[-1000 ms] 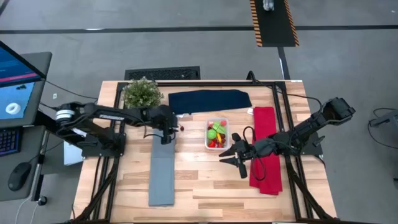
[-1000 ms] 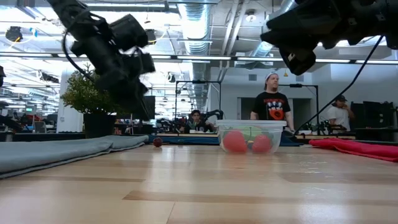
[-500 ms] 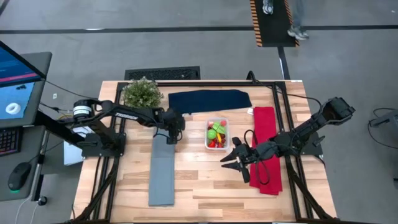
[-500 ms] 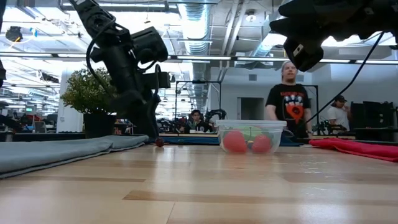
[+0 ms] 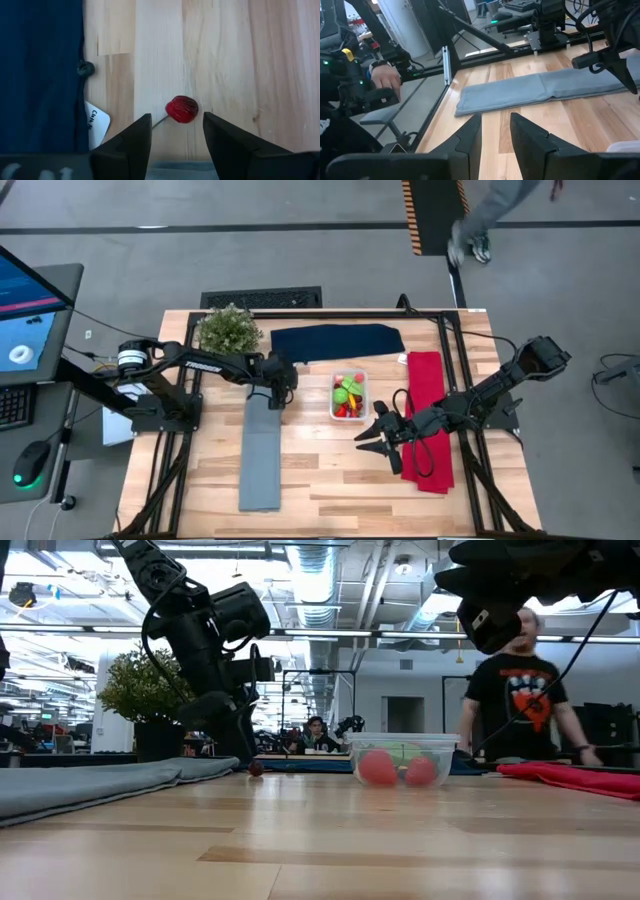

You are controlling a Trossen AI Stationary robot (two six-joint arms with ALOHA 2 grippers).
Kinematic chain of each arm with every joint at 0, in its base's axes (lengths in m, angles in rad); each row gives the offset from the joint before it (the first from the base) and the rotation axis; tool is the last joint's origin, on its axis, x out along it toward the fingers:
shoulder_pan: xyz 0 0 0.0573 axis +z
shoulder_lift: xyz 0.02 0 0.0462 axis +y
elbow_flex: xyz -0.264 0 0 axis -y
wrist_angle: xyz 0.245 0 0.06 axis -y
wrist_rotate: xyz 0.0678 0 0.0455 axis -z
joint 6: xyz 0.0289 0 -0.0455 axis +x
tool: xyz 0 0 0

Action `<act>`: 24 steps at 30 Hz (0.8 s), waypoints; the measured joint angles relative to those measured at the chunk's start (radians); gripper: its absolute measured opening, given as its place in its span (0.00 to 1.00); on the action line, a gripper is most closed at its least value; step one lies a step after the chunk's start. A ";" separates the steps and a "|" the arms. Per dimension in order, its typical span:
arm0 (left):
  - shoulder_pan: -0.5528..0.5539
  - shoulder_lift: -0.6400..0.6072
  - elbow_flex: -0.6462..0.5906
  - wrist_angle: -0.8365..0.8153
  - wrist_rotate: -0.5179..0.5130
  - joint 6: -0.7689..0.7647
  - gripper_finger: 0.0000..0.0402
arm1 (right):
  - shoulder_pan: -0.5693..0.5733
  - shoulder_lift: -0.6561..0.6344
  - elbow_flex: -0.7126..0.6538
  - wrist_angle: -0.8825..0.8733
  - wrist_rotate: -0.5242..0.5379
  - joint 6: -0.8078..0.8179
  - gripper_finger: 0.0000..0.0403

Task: Pick and placing Produce into tupperware
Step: Put the red cherry into the transparent bin

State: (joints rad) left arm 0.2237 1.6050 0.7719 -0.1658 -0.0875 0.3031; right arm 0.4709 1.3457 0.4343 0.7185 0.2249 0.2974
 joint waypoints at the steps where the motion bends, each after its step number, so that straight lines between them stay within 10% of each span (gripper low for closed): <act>1: 0.000 0.000 0.000 0.000 0.001 0.001 0.42 | 0.000 0.000 0.000 0.000 0.000 0.000 0.31; 24: 0.009 0.072 0.000 0.060 0.076 0.050 0.42 | 0.000 0.000 0.000 -0.012 0.009 0.017 0.31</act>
State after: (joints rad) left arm 0.2329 1.6769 0.7720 -0.1060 -0.0113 0.3527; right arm 0.4709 1.3460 0.4339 0.7070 0.2337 0.3141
